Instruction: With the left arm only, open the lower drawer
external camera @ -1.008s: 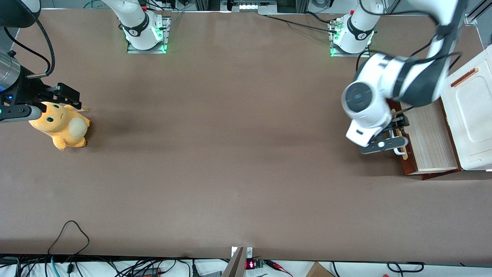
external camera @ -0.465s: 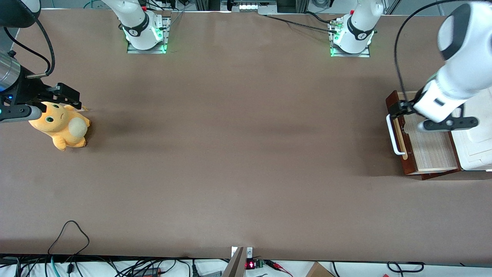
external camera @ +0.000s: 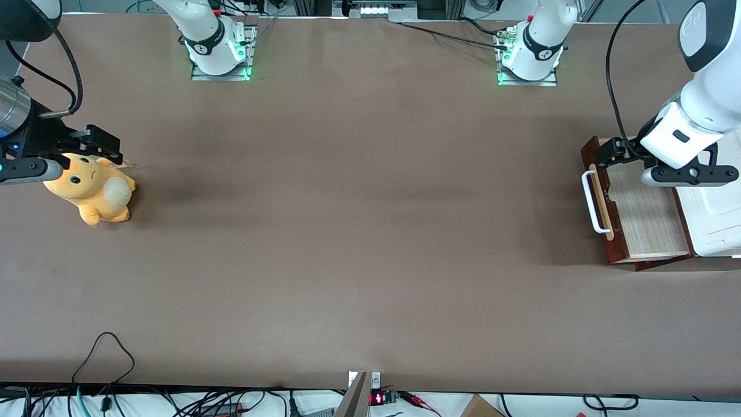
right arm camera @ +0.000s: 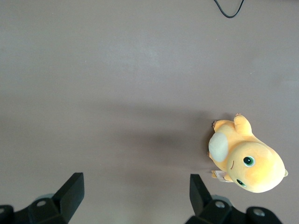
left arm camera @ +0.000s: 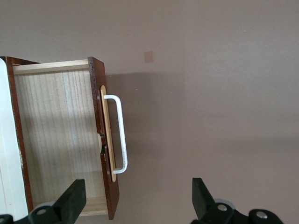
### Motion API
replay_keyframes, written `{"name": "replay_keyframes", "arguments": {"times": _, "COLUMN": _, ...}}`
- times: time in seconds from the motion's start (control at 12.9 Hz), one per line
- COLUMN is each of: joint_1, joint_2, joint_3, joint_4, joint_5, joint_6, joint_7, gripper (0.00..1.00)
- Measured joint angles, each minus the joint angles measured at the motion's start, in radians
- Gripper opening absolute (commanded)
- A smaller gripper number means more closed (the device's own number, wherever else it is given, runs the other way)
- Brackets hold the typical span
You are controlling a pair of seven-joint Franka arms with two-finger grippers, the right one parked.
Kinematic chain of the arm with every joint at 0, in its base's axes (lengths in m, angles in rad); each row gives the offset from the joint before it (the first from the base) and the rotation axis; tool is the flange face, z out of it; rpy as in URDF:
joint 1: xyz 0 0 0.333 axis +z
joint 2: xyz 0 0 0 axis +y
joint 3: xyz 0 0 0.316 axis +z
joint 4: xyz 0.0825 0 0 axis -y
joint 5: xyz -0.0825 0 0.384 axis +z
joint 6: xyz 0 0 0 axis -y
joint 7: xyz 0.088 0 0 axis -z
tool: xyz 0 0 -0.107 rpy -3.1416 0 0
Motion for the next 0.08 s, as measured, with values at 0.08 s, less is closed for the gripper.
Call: {"name": "replay_keyframes", "arguments": {"times": 0.08, "joint_1": 0.0, "joint_2": 0.0, "joint_3": 0.0, "joint_4": 0.0, "joint_5": -0.001, "joint_6": 0.0, "joint_7": 0.0, "gripper": 1.0}}
